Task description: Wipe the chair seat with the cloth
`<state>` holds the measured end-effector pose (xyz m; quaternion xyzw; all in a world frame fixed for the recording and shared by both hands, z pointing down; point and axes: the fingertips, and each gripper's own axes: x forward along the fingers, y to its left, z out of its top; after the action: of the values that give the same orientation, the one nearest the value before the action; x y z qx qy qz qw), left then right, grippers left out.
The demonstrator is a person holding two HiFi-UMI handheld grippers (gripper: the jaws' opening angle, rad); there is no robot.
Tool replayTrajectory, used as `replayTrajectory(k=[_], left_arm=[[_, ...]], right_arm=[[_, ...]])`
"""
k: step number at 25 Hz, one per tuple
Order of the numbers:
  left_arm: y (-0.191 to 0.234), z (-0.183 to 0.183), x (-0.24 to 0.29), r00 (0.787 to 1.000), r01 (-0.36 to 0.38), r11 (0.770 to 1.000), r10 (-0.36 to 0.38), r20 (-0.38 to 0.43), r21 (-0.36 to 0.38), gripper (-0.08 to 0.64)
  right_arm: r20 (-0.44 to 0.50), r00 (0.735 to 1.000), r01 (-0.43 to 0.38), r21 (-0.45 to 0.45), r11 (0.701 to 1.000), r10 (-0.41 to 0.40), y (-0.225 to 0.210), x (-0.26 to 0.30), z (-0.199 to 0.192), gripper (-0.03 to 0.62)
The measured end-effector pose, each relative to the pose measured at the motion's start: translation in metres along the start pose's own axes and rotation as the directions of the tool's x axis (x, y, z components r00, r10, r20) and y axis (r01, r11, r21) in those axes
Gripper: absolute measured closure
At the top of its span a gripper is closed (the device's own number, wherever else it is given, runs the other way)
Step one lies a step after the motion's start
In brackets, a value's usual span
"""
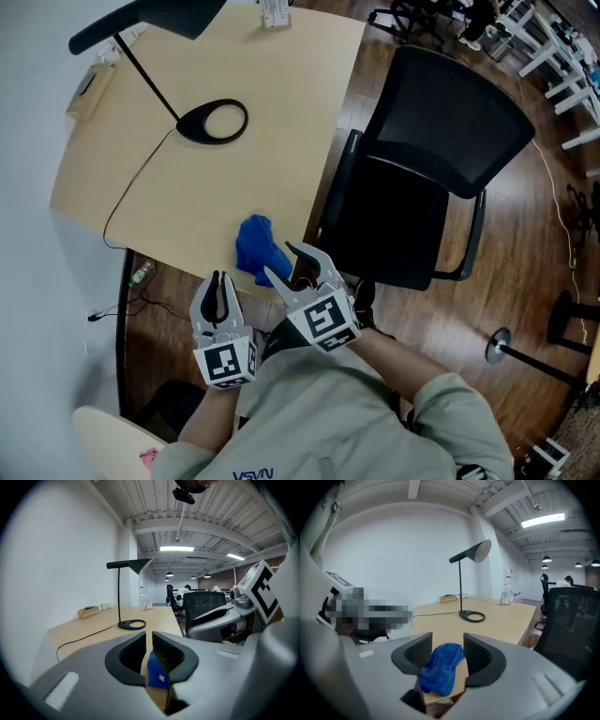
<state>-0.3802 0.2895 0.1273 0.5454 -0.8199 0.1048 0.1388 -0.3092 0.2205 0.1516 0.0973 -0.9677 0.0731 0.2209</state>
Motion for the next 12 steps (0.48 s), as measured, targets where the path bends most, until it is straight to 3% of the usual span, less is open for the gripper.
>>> replayTrajectory(k=[4,12], left_arm=[[0.016,-0.007,0.005,0.998,-0.054,0.999,0.053,-0.012,-0.007,0.529],[0.030,-0.026,0.009,0.990,-0.120,0.992,0.118,-0.072,-0.023,0.529]], right_arm=[[-0.084,0.995,-0.055,-0.022,0.998,0.053,0.014,0.046,-0.027,0.373],[-0.235,0.970,-0.069,-0.034,0.997,0.060,0.025,0.099,-0.087,0.334]])
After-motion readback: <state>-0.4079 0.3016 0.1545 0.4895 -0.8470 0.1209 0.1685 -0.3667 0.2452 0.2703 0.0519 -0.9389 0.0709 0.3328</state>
